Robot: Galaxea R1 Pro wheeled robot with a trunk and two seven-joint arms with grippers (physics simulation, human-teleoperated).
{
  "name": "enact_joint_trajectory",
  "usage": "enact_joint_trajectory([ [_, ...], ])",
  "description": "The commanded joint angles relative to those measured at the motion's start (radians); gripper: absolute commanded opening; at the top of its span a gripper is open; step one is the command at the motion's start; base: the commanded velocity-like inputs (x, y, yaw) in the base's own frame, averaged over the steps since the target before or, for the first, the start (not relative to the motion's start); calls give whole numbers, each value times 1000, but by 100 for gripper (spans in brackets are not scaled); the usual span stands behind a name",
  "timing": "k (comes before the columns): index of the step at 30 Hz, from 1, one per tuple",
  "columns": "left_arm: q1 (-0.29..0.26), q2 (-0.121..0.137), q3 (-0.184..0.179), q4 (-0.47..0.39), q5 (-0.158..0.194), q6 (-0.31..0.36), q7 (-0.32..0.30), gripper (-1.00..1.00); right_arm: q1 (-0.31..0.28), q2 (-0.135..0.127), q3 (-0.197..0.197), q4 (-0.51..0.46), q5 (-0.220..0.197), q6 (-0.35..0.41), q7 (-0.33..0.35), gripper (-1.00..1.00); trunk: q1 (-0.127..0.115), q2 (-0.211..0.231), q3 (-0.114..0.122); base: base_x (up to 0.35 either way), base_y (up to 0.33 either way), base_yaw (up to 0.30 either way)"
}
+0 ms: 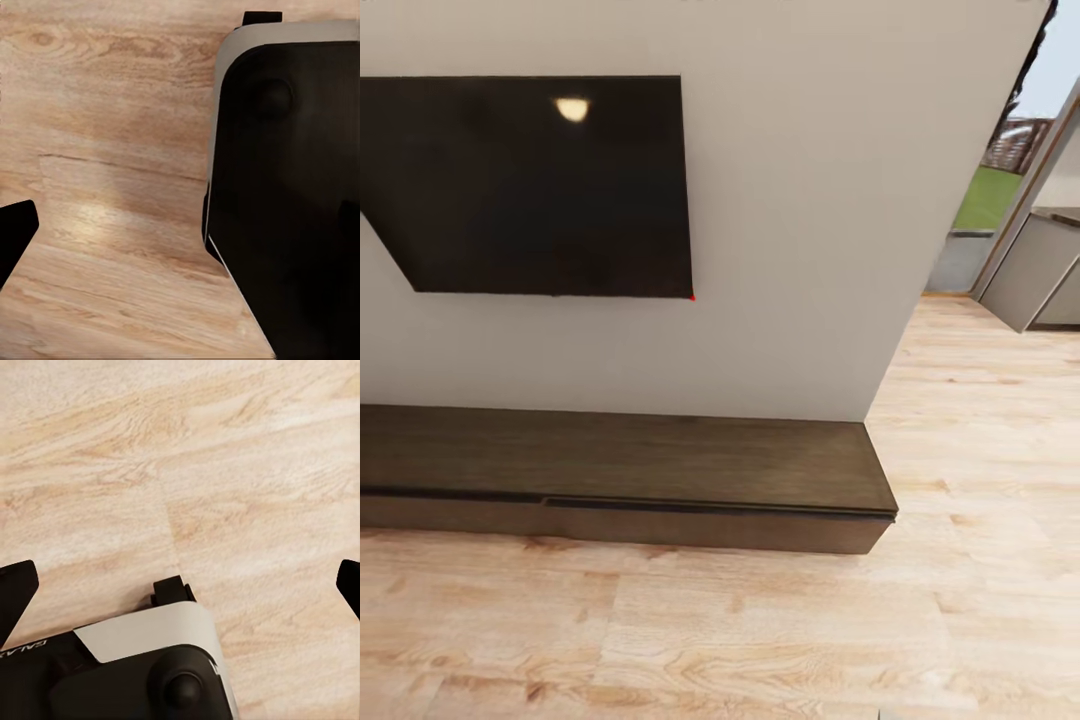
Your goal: Place each of the two pumpkins and all three candles from the living room inside a cabinet in the living room (use any cabinet), then make sure every cabinet is closed, and position the cauldron so it is next to a table in the living room.
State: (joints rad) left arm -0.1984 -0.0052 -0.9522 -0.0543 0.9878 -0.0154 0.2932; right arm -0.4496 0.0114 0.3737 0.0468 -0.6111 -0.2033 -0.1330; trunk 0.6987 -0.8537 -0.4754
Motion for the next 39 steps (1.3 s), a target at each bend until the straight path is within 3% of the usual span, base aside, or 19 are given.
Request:
enact_joint_trajectory([
  [1, 3, 0, -8, -1, 9, -1, 4, 100, -1, 1, 8, 4, -7, -5, 0, 100, -4, 7, 2, 0, 0, 0],
  [33, 25, 1, -8, -1, 6, -3, 4, 100, -1, 30, 8, 4, -8, -13, 17, 100, -127, 231, 103, 0, 0, 0],
  [39, 25, 1, -8, -1, 6, -4, 4, 100, 2, 30, 8, 4, -9, -65, 18, 100, -150, 273, 121, 0, 0, 0],
])
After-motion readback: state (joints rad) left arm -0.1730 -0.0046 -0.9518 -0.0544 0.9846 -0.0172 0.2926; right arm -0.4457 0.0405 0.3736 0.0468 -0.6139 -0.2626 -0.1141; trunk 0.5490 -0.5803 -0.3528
